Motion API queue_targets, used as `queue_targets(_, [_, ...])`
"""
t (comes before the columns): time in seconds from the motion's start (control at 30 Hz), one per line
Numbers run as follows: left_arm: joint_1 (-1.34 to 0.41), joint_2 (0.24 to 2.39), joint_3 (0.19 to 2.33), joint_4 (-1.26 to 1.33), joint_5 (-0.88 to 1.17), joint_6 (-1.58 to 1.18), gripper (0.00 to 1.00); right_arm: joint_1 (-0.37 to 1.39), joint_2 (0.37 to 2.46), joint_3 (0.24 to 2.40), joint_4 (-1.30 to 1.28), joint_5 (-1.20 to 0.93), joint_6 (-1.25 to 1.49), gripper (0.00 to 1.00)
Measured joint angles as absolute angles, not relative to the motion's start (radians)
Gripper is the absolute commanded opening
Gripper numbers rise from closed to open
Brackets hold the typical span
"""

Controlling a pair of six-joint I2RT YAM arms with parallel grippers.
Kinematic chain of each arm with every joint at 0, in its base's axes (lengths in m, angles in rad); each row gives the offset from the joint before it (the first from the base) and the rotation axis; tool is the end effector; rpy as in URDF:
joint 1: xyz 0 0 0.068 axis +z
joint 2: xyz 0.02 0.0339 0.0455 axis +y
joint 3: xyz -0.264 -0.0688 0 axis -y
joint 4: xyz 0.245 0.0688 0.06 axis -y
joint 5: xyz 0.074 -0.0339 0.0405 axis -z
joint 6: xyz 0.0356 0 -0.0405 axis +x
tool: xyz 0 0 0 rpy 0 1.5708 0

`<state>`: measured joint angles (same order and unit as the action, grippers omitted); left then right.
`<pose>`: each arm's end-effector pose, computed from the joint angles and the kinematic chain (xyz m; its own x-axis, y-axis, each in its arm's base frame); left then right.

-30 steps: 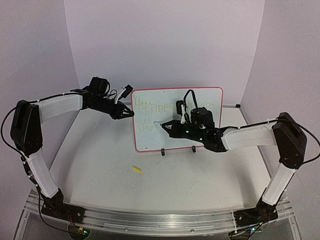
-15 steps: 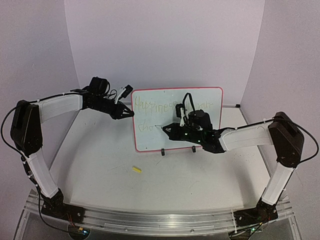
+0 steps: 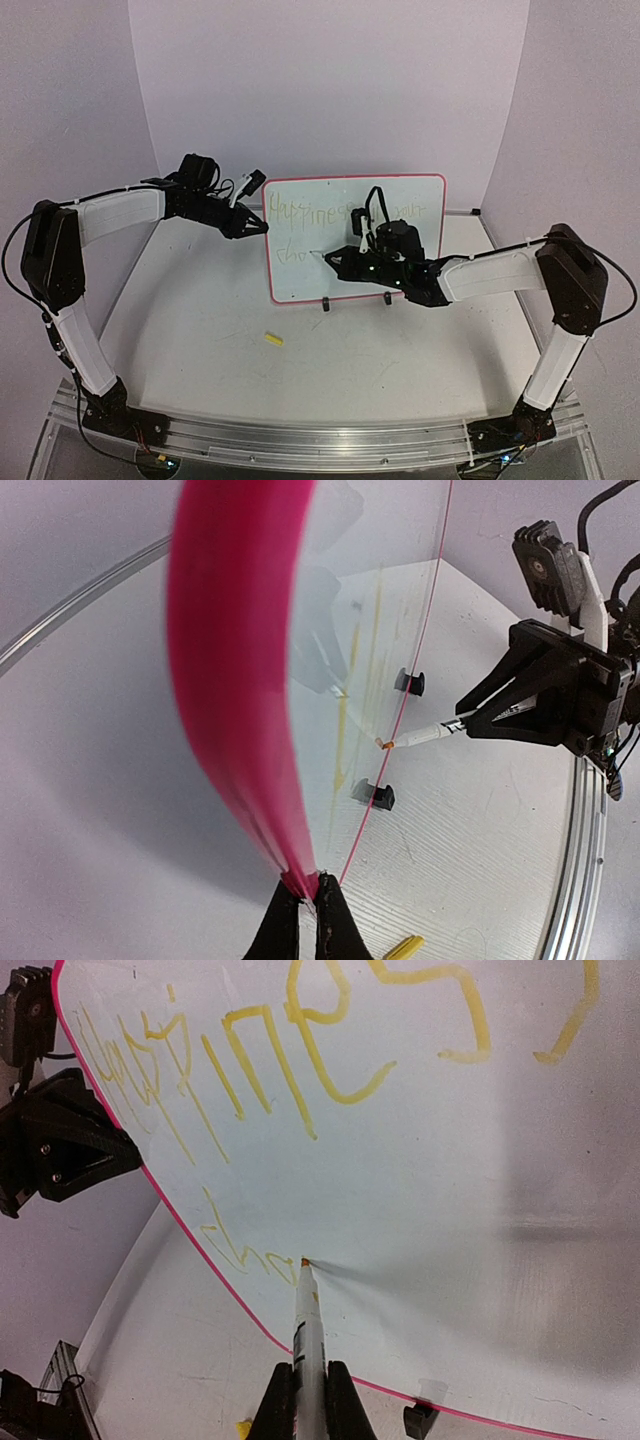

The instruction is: Write a sentence on the whiteboard

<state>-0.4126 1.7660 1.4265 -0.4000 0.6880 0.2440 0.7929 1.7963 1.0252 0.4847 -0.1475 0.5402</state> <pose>0.3548 -0.1800 0.2791 -0.4204 0.3878 -0.8203 0.8668 0.4389 -0.2368 0.2779 0.2896 0.2122 -0.5833 0.1328 -0.8013 -0.5872 0.6127 0.5290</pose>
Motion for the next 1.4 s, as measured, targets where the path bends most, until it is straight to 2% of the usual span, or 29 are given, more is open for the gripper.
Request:
queue_targets(1.03, [-0.413, 1.766, 1.427, -0.4, 0.688, 0.244, 0.0, 0.809, 1.809, 1.003, 0.476, -0.155, 0.543, 0.0])
queue_targets(1.4, [-0.413, 1.766, 1.426, -0.4, 0.688, 0.244, 0.0, 0.822, 1.726, 1.006, 0.473, -0.14, 0.513, 0.0])
